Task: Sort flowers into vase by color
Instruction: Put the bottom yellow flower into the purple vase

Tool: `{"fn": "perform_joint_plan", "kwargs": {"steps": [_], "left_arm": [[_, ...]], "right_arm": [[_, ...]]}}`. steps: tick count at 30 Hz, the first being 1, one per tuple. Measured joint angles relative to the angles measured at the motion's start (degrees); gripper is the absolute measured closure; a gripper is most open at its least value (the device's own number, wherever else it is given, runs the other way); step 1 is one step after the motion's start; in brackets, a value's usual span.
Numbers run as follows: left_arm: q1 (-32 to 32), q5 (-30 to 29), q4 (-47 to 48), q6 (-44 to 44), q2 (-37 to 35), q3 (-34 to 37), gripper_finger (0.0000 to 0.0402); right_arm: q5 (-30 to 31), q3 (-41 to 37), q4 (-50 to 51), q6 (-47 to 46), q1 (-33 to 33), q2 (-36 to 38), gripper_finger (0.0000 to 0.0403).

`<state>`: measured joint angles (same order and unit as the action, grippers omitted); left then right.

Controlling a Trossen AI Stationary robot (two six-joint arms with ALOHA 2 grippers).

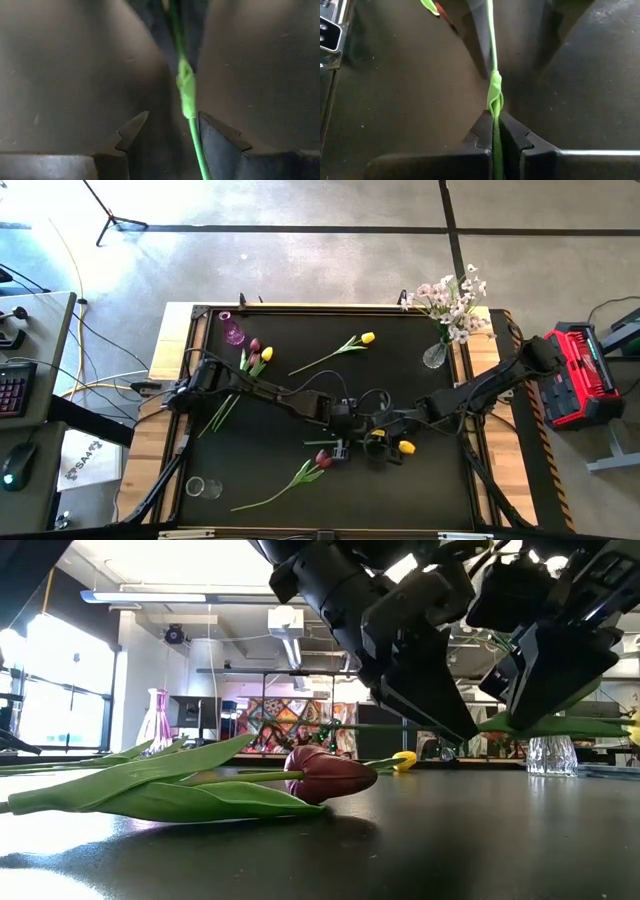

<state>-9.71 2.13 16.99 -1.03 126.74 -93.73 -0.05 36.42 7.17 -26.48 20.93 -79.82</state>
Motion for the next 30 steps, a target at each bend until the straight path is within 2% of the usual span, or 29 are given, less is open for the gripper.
{"fn": "perform_joint_plan", "kwargs": {"steps": [5, 13, 17, 20, 22, 25, 30], "left_arm": [[0.0, 2.3, -0.4, 1.6, 0.0, 0.0, 0.0291], [0.4, 2.0, 0.3, 1.2, -0.1, 0.0, 0.0388], [1.1, 2.0, 0.6, 1.1, -0.2, 0.0, 0.0396], [1.9, 1.9, 0.8, 0.9, -0.2, 0.0, 0.0399], [2.6, 1.7, 0.8, 0.2, -0.2, 0.0, 0.0400], [3.5, 0.7, 0.0, -0.4, -0.2, 0.0, 0.0401], [4.9, -1.6, -1.1, -0.4, -1.5, 0.9, 0.0401]], "right_arm": [[0.2, 0.0, 0.1, 0.0, -0.3, 0.1, 0.0403], [0.4, -0.1, 0.2, -0.5, -0.7, 1.1, 0.0402], [0.5, -0.1, 0.6, -2.0, -0.7, 2.4, 0.0383], [1.4, -0.1, 2.0, -4.2, -0.7, 3.8, 0.0348], [5.2, -0.1, 4.1, -7.4, -0.6, 5.9, 0.0321], [14.4, -0.1, 8.4, -11.2, 0.4, 11.3, 0.0287], [31.7, -0.1, 14.2, -15.3, 6.5, 22.2, 0.0265]]}}
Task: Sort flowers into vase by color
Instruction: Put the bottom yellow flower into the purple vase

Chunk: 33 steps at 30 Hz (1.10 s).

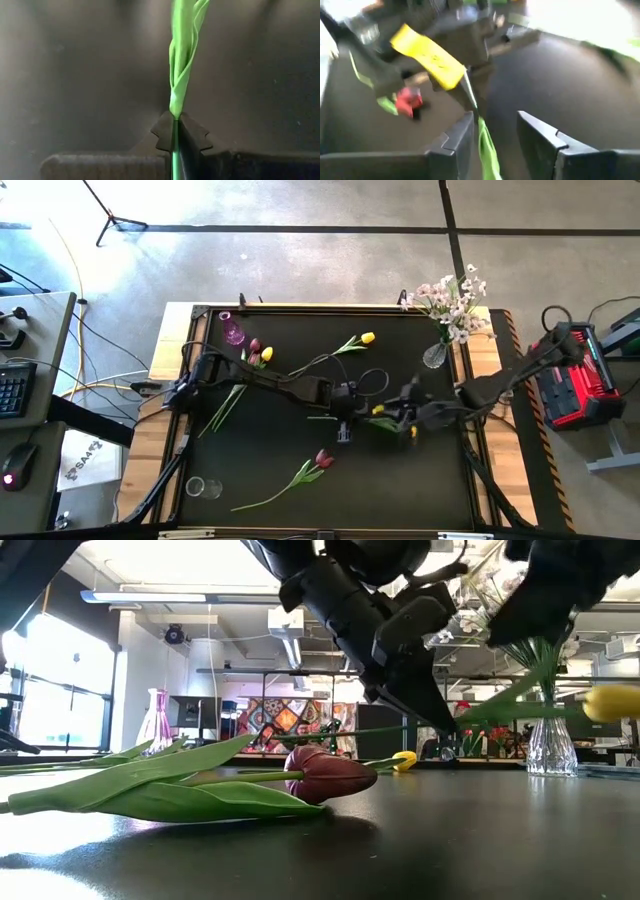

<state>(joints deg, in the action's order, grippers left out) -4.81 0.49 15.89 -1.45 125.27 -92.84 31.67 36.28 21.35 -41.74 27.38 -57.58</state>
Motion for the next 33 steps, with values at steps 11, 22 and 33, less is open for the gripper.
{"fn": "perform_joint_plan", "kwargs": {"steps": [11, 22, 33], "left_arm": [[4.9, 0.7, -23.3, -4.9, -12.1, 20.3, 0.0401], [10.1, -6.2, -36.4, -7.1, -32.6, 40.5, 0.0401], [16.7, -14.3, -59.2, -1.5, -51.0, 59.0, 0.0401]], "right_arm": [[15.9, -9.9, -4.9, -11.0, 11.4, 7.0, 0.0263], [16.6, -14.3, -16.9, -10.7, 11.0, 3.9, 0.0263], [17.8, -14.3, -23.6, -9.2, 10.9, -2.2, 0.0263]]}}
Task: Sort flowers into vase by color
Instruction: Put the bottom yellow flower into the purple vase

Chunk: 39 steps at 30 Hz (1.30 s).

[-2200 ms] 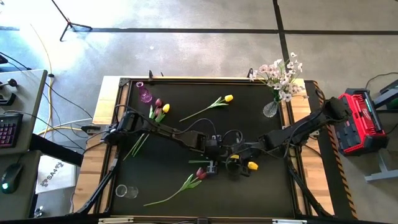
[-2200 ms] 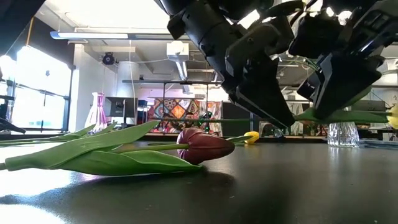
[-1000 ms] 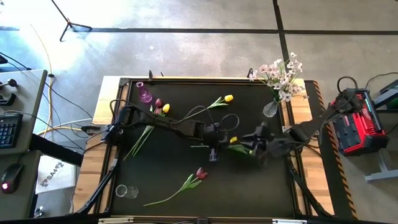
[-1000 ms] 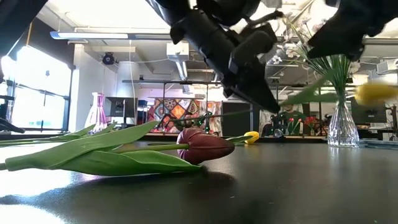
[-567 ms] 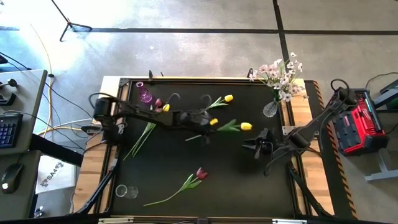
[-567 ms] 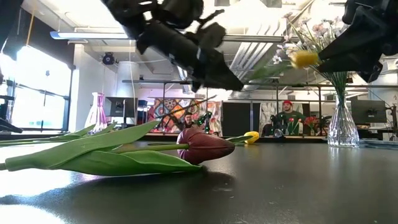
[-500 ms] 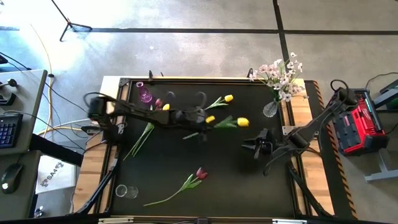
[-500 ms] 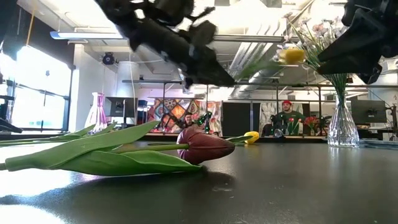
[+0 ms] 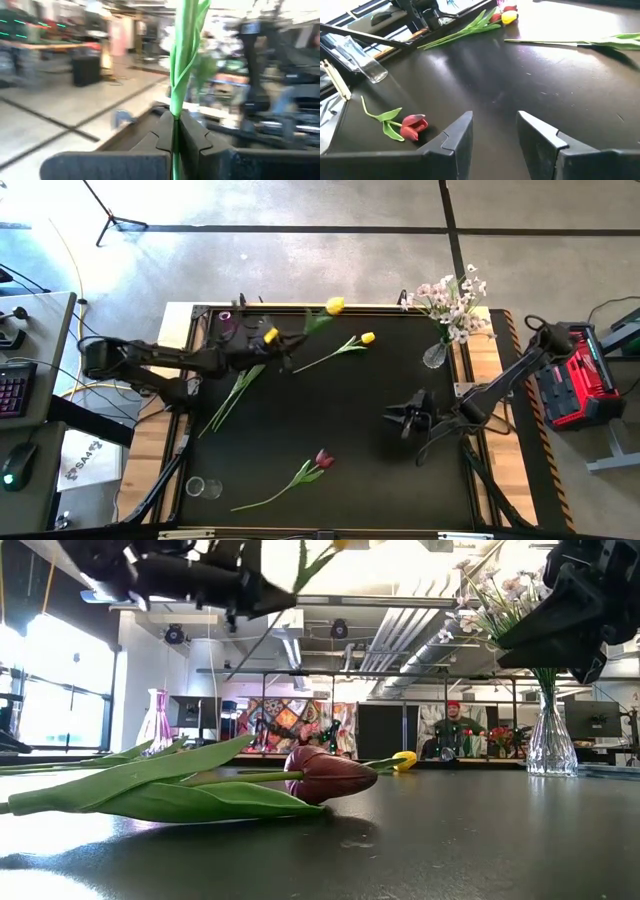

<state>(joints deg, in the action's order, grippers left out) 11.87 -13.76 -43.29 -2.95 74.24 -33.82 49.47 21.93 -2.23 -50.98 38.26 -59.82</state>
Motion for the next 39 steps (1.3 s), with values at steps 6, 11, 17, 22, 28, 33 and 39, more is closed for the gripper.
{"fn": "perform_joint_plan", "kwargs": {"steps": [6, 11, 17, 22, 28, 33, 39], "left_arm": [[4.5, -4.9, -1.1, 2.5, -5.4, 3.4, 0.0401], [9.0, -7.5, -9.4, 6.7, -8.6, 6.3, 0.0401], [17.2, -9.5, -22.5, 8.2, -10.0, 12.5, 0.0401], [23.0, -12.2, -31.8, 9.5, -9.9, 18.4, 0.0401], [26.4, -17.3, -42.7, 16.3, -9.9, 22.7, 0.0401], [29.0, -17.4, -46.6, 21.8, -10.0, 23.0, 0.0401], [33.6, -17.2, -46.6, 22.6, -9.4, 23.0, 0.0401]], "right_arm": [[0.1, 0.0, -1.7, -0.1, 0.0, -2.4, 0.0263], [0.0, 0.0, -2.8, -0.9, 0.0, -4.2, 0.0263], [0.1, 0.0, -3.1, -2.8, 0.0, -6.4, 0.0263], [0.1, 0.0, -3.4, -3.1, 0.0, -7.9, 0.0263], [0.2, 0.0, -3.6, -3.0, -0.5, -8.4, 0.0263], [0.0, 0.0, -3.5, -1.6, -2.4, -8.4, 0.0263], [-0.3, 0.0, -3.6, 0.0, -4.5, -8.4, 0.0263]]}}
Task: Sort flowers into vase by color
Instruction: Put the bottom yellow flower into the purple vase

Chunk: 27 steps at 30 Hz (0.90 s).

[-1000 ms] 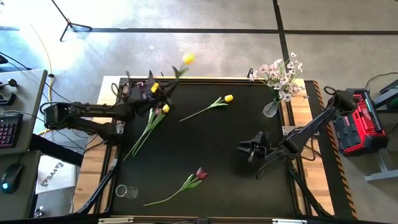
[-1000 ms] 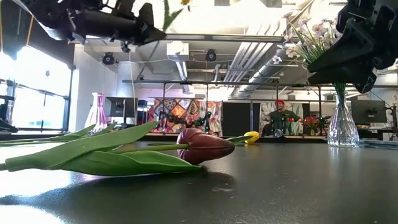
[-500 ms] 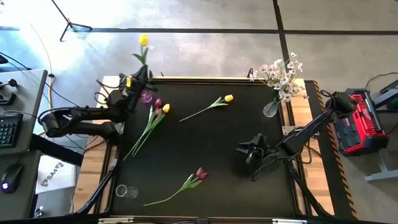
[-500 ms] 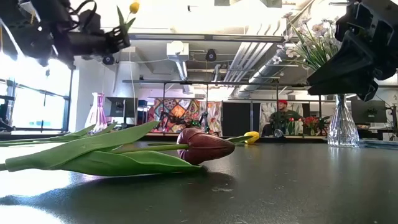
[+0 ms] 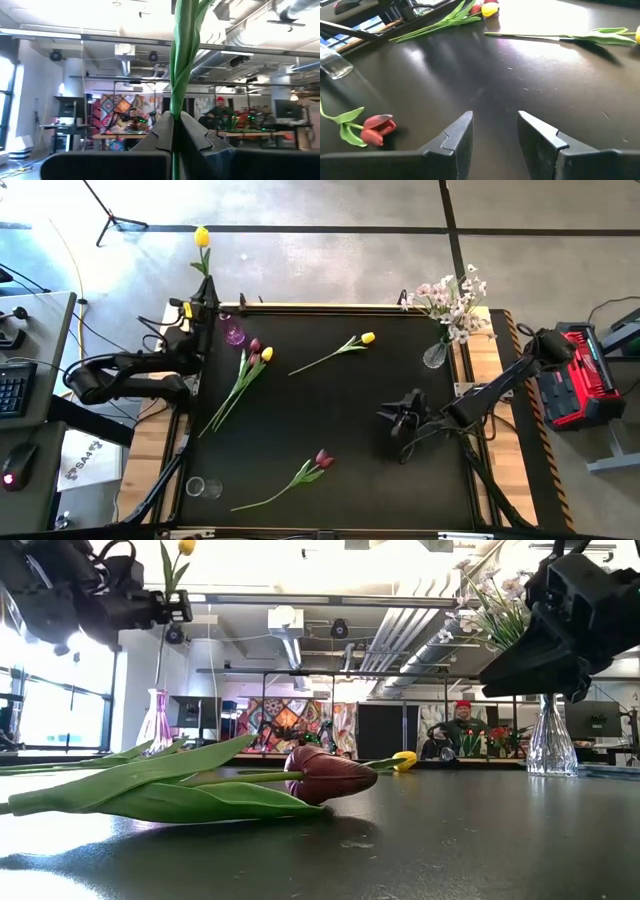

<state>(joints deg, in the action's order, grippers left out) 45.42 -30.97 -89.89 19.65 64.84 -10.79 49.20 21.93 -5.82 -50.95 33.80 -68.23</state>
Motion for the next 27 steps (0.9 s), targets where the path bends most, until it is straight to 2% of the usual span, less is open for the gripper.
{"fn": "perform_joint_plan", "kwargs": {"steps": [8, 18, 23, 27], "left_arm": [[3.0, 3.3, 0.0, -0.8, 2.1, 0.0, 0.0401], [4.1, 3.2, 0.0, -3.6, 6.6, 0.0, 0.0401], [4.1, 0.6, 5.5, -8.2, 8.0, 0.0, 0.0397], [4.1, 0.1, 10.0, -9.1, 7.9, 0.0, 0.0376]], "right_arm": [[-2.7, 0.0, -0.1, 0.9, -1.7, 0.0, 0.0263], [-4.4, 0.0, -2.3, 3.0, -2.3, 0.0, 0.0263], [-4.9, 0.0, -2.4, 3.0, -2.3, 0.0, 0.0263], [-5.6, 0.0, -2.4, 2.9, -2.3, 0.0, 0.0263]]}}
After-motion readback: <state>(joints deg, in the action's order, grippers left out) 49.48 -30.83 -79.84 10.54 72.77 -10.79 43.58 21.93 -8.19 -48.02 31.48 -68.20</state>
